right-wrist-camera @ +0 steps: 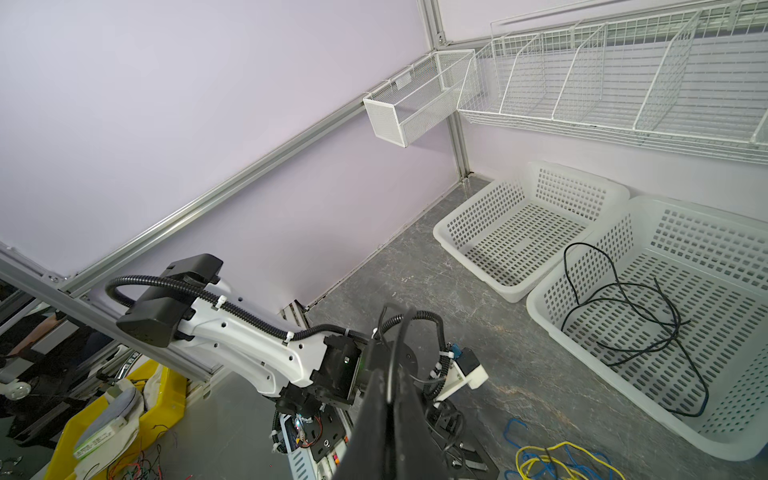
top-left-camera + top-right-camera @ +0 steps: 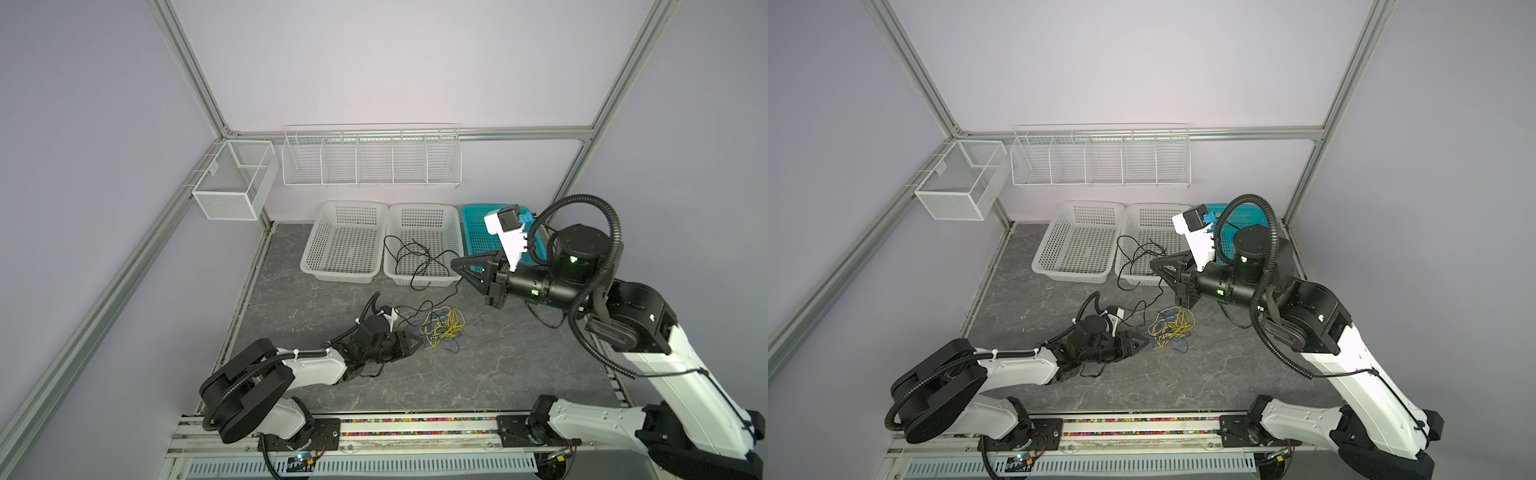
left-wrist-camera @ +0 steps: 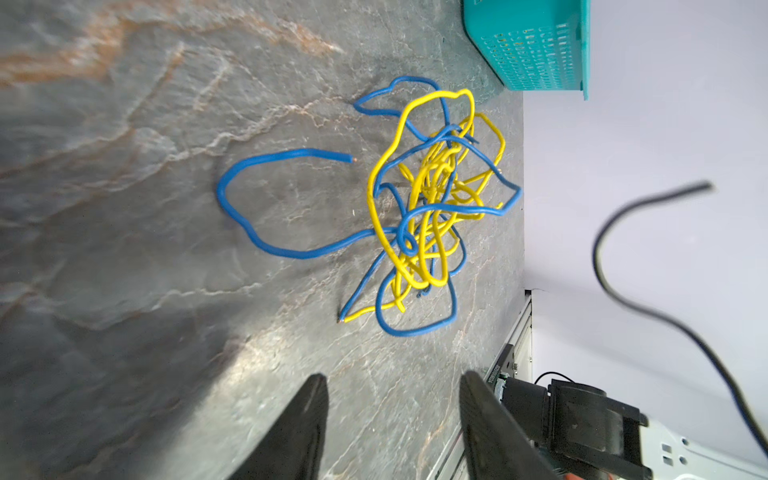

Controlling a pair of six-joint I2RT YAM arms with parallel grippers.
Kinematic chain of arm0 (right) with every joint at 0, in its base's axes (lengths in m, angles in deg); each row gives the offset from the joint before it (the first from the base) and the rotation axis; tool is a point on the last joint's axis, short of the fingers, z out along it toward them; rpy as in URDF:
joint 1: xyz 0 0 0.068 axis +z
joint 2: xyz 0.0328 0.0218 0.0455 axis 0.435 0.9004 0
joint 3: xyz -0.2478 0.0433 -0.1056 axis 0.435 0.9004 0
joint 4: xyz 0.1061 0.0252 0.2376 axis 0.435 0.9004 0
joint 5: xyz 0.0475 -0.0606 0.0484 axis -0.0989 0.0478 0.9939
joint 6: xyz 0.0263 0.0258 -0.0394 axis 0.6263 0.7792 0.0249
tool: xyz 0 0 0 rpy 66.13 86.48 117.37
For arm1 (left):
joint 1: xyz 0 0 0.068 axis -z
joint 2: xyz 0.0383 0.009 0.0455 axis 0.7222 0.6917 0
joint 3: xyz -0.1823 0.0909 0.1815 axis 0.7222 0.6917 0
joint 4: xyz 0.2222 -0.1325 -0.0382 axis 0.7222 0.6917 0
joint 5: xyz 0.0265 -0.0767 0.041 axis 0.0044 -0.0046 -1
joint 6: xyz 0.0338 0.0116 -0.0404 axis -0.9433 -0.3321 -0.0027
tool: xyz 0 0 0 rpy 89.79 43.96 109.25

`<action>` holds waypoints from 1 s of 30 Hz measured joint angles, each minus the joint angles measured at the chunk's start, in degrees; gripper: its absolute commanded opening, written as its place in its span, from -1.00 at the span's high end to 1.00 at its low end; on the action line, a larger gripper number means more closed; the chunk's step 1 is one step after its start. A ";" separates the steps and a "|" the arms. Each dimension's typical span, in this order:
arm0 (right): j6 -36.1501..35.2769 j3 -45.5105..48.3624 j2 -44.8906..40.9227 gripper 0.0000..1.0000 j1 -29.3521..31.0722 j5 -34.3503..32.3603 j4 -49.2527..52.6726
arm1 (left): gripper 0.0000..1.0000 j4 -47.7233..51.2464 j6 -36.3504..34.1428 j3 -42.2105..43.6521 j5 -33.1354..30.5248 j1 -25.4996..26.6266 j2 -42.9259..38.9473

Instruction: Untangle the cables

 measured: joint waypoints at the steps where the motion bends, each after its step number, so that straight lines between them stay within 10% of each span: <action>1: 0.00 0.11 0.00 0.86 -0.09 -0.07 -0.02 | -0.17 0.85 -0.20 0.02 -0.35 0.00 -1.36; 18: 0.26 -2.21 6.01 0.86 -12.24 0.66 -1.46 | -0.99 34.84 -11.67 -6.82 -15.15 0.00 -27.15; 30: 1.70 -29.20 28.94 0.86 -18.91 4.17 -3.21 | -0.99 64.87 -24.98 -28.41 -36.85 0.00 -34.01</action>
